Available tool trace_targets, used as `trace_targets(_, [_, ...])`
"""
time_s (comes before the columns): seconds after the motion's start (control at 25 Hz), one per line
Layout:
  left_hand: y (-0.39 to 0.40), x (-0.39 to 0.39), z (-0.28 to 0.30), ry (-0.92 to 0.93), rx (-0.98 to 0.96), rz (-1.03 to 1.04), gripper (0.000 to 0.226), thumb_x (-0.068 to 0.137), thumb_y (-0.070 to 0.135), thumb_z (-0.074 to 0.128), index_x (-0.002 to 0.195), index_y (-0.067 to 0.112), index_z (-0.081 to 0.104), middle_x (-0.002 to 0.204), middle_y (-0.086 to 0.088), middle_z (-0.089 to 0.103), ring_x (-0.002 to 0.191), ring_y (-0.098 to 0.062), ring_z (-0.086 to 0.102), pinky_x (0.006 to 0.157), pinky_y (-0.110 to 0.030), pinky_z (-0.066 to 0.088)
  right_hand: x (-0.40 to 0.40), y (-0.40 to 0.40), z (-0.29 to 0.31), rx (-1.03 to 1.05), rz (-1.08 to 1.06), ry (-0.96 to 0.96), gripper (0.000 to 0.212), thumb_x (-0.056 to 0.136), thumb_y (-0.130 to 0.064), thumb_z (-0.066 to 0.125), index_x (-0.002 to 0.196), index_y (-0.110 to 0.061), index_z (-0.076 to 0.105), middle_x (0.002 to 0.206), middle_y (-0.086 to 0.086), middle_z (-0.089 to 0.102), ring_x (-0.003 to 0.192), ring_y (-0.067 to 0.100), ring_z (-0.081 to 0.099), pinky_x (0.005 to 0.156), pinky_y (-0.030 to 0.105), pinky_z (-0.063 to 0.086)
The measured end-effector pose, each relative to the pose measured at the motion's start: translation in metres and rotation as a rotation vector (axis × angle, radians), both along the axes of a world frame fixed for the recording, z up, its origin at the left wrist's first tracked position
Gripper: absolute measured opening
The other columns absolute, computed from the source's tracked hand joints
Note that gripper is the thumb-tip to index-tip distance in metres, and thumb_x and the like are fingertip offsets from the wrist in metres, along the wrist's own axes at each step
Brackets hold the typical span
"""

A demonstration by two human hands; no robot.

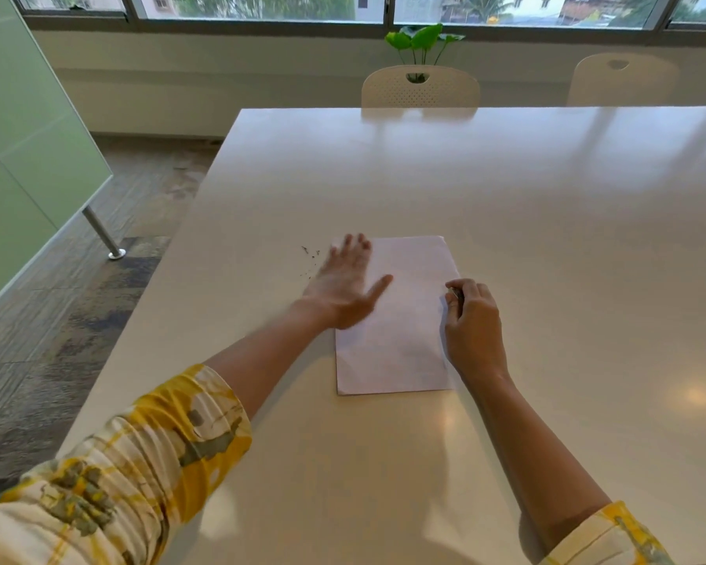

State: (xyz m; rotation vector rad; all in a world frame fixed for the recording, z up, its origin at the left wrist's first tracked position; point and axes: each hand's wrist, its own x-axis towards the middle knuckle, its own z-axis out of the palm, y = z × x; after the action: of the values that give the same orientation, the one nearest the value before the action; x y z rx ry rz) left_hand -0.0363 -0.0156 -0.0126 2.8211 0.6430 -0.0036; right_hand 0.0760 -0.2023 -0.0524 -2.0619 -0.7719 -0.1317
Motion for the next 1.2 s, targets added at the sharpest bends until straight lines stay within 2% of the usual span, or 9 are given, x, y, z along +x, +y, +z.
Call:
trace_targets(0.16, [-0.063, 0.014, -0.024, 0.006, -0.097, -0.243, 0.069, 0.105, 0.052, 0.016, 0.158, 0.016, -0.01, 0.165, 0.0, -0.017, 0.149, -0.01, -0.021, 0.122, -0.031, -0.012, -0.001, 0.0, 0.0, 0.008, 0.009, -0.007, 0.023, 0.102, -0.015, 0.049, 0.12, -0.008, 0.06, 0.112, 0.006, 0.06, 0.105, 0.019, 0.058, 0.093, 0.032, 0.051])
trace_targets(0.56, [0.008, -0.01, -0.019, 0.077, 0.012, -0.005, 0.081, 0.098, 0.068, 0.008, 0.158, 0.016, -0.012, 0.165, 0.003, -0.017, 0.15, -0.009, -0.02, 0.123, -0.034, -0.011, 0.0, 0.0, 0.0, -0.001, 0.003, 0.0, 0.023, 0.102, -0.017, 0.048, 0.119, -0.008, 0.062, 0.112, 0.006, 0.06, 0.103, 0.019, 0.058, 0.091, 0.03, 0.05])
trace_targets(0.76, [0.057, -0.024, 0.002, 0.163, 0.031, 0.125, 0.074, 0.102, 0.059, 0.008, 0.159, 0.012, -0.004, 0.167, -0.001, -0.011, 0.15, -0.014, -0.02, 0.122, -0.036, -0.014, -0.002, 0.0, 0.0, 0.004, 0.0, -0.003, 0.024, 0.102, -0.015, 0.047, 0.118, -0.007, 0.062, 0.111, 0.006, 0.06, 0.103, 0.02, 0.059, 0.09, 0.03, 0.05])
trace_targets(0.84, [0.067, -0.021, 0.015, -0.016, -0.026, 0.237, 0.061, 0.107, 0.043, 0.016, 0.159, 0.012, 0.015, 0.167, -0.007, 0.007, 0.154, -0.023, -0.005, 0.123, -0.038, -0.009, -0.001, 0.0, 0.001, 0.007, 0.0, -0.005, 0.024, 0.102, -0.014, 0.047, 0.118, -0.007, 0.063, 0.111, 0.006, 0.061, 0.103, 0.021, 0.059, 0.09, 0.029, 0.048])
trace_targets(0.96, [0.072, -0.019, 0.029, -0.388, -0.024, 0.345, 0.042, 0.105, 0.017, 0.038, 0.145, 0.01, 0.051, 0.145, -0.012, 0.054, 0.138, -0.034, 0.045, 0.117, -0.044, 0.033, -0.001, 0.0, 0.001, 0.0, -0.001, 0.002, 0.024, 0.102, -0.014, 0.046, 0.118, -0.007, 0.062, 0.111, 0.006, 0.061, 0.104, 0.021, 0.059, 0.091, 0.032, 0.05])
trace_targets(1.04, [0.07, -0.022, 0.031, -0.474, -0.055, 0.399, 0.045, 0.095, -0.002, 0.054, 0.137, 0.011, 0.059, 0.137, -0.012, 0.061, 0.128, -0.03, 0.056, 0.109, -0.043, 0.045, -0.001, 0.001, 0.001, -0.002, 0.003, 0.003, 0.024, 0.102, -0.014, 0.046, 0.118, -0.008, 0.062, 0.111, 0.006, 0.061, 0.104, 0.021, 0.058, 0.091, 0.033, 0.05])
trace_targets(1.08, [0.068, -0.023, 0.029, -0.474, -0.077, 0.432, 0.043, 0.092, -0.005, 0.058, 0.132, 0.01, 0.063, 0.132, -0.013, 0.065, 0.125, -0.028, 0.059, 0.112, -0.043, 0.042, -0.001, 0.001, 0.0, -0.003, 0.004, 0.0, 0.023, 0.102, -0.014, 0.046, 0.118, -0.008, 0.062, 0.111, 0.006, 0.061, 0.104, 0.021, 0.058, 0.091, 0.032, 0.05])
trace_targets(1.16, [0.062, -0.023, 0.022, -0.464, -0.049, 0.494, 0.016, 0.097, 0.014, 0.062, 0.105, 0.009, 0.075, 0.105, -0.011, 0.075, 0.105, -0.026, 0.067, 0.122, -0.049, 0.017, -0.001, 0.001, 0.0, -0.001, 0.002, -0.006, 0.023, 0.102, -0.014, 0.047, 0.118, -0.008, 0.062, 0.111, 0.006, 0.061, 0.103, 0.021, 0.058, 0.09, 0.031, 0.049])
trace_targets(1.2, [0.056, -0.02, 0.021, -0.459, -0.006, 0.511, 0.025, 0.1, 0.026, 0.059, 0.093, 0.009, 0.076, 0.095, -0.01, 0.075, 0.097, -0.026, 0.068, 0.121, -0.051, 0.004, -0.001, 0.001, 0.0, -0.001, 0.0, -0.008, 0.023, 0.102, -0.014, 0.047, 0.118, -0.008, 0.062, 0.111, 0.006, 0.061, 0.103, 0.021, 0.058, 0.091, 0.031, 0.05])
